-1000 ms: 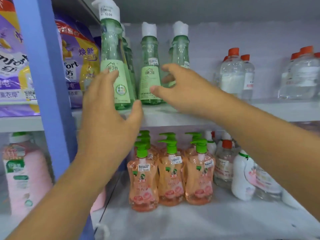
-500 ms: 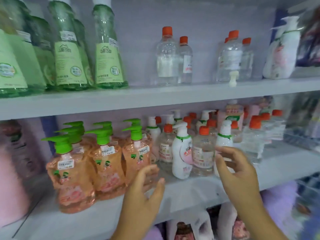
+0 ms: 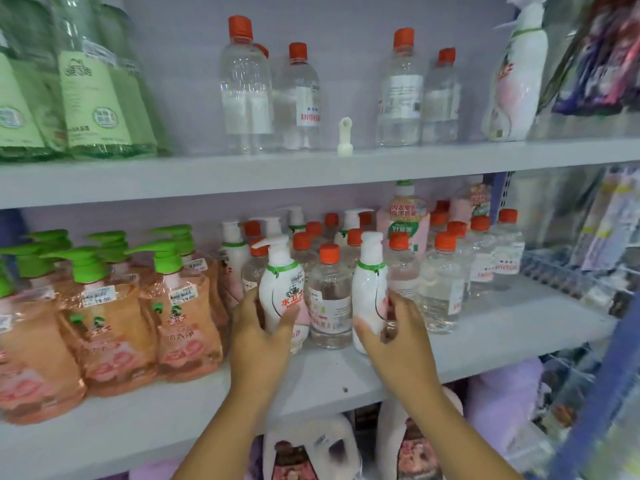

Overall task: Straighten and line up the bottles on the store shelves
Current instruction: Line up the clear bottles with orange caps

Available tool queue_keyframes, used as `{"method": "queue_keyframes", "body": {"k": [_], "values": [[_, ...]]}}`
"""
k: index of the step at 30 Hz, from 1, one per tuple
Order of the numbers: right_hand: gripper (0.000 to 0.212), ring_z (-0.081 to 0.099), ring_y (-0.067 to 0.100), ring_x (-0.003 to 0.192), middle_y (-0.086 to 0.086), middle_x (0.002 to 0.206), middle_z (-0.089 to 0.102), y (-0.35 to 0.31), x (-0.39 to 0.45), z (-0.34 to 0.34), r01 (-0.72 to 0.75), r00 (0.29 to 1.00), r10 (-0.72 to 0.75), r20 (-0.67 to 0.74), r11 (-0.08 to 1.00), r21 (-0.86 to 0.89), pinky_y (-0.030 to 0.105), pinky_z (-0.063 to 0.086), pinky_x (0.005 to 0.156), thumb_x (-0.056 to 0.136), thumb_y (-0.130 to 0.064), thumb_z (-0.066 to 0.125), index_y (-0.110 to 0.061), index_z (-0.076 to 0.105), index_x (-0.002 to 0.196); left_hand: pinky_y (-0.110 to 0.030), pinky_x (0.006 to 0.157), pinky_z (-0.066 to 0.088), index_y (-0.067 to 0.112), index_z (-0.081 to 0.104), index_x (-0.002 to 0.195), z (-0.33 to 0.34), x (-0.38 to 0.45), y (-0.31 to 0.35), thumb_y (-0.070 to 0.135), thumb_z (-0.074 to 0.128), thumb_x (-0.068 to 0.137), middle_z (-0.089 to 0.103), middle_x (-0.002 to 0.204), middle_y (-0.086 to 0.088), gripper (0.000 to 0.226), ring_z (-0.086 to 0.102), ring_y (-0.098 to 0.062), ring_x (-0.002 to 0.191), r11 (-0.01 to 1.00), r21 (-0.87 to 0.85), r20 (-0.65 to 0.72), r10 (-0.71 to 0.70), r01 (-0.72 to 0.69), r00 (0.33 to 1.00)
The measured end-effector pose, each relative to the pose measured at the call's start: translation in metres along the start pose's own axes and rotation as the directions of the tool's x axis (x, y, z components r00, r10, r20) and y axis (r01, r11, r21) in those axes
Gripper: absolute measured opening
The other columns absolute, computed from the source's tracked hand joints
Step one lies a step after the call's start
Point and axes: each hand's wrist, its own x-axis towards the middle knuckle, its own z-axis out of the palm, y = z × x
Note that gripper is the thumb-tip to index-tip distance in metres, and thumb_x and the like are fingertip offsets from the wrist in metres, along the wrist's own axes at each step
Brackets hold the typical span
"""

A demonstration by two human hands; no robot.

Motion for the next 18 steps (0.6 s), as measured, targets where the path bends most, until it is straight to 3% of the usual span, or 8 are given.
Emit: {"method": "queue_keyframes", "body": {"k": [4,6,10,15,18], "values": [[0.068,0.054,-0.002,0.107,-0.029,0.116,0.044,0.003,0.001,-0.003,0.017,1.000,-0.016,0.011,1.000,-0.020,0.018,0.050,0.080,0.076,-0.059,0.074,-0.041,0.049,0.137,-0.029,0.092,0.045,0.044,0.048,0.124,-0.002,-0.005,0.005,0.034,0.079,0.086,0.060,0.129,0.007,0.050,0.058,-0.012,0.111,0.998,-0.061,0.011,-0.018,0.019,1.000],[0.066,0.055,-0.005,0.106,-0.028,0.118,0.044,0.003,-0.001,-0.006,0.013,0.999,-0.013,0.031,1.000,-0.013,0.013,0.047,0.079,0.078,-0.058,0.074,-0.042,0.049,0.137,-0.024,0.085,0.046,0.047,0.045,0.119,-0.004,-0.008,0.004,0.032,0.080,0.085,0.062,0.124,0.010,0.051,0.062,-0.005,0.104,0.996,-0.084,0.028,-0.011,0.013,1.000],[0.061,0.058,-0.007,0.105,-0.029,0.121,0.052,-0.001,-0.007,-0.010,-0.023,0.998,0.023,0.062,1.000,0.004,0.014,0.048,0.078,0.078,-0.059,0.071,-0.045,0.051,0.134,-0.031,0.094,0.050,0.053,0.044,0.118,-0.007,-0.008,0.000,0.032,0.079,0.086,0.065,0.125,0.010,0.052,0.064,-0.009,0.113,0.987,-0.157,0.100,-0.017,0.032,0.995],[0.062,0.065,-0.003,0.110,-0.026,0.122,0.065,0.002,-0.007,-0.015,-0.121,0.984,0.100,0.149,0.983,0.135,0.027,0.056,0.092,0.083,-0.046,0.078,-0.046,0.050,0.138,-0.025,0.090,0.051,0.057,0.043,0.116,-0.003,-0.004,-0.005,0.025,0.079,0.087,0.068,0.122,0.012,0.056,0.066,0.001,0.108,0.969,-0.243,0.143,-0.013,0.048,0.990],[0.063,0.066,0.000,0.109,-0.025,0.121,0.066,0.001,-0.011,-0.017,-0.127,0.987,0.104,0.125,0.973,0.191,0.033,0.058,0.093,0.081,-0.040,0.082,-0.045,0.052,0.136,-0.028,0.092,0.050,0.054,0.043,0.119,-0.003,-0.005,-0.007,0.027,0.078,0.086,0.067,0.119,0.018,0.056,0.065,0.003,0.107,0.966,-0.253,0.141,-0.013,0.048,0.990]]}}
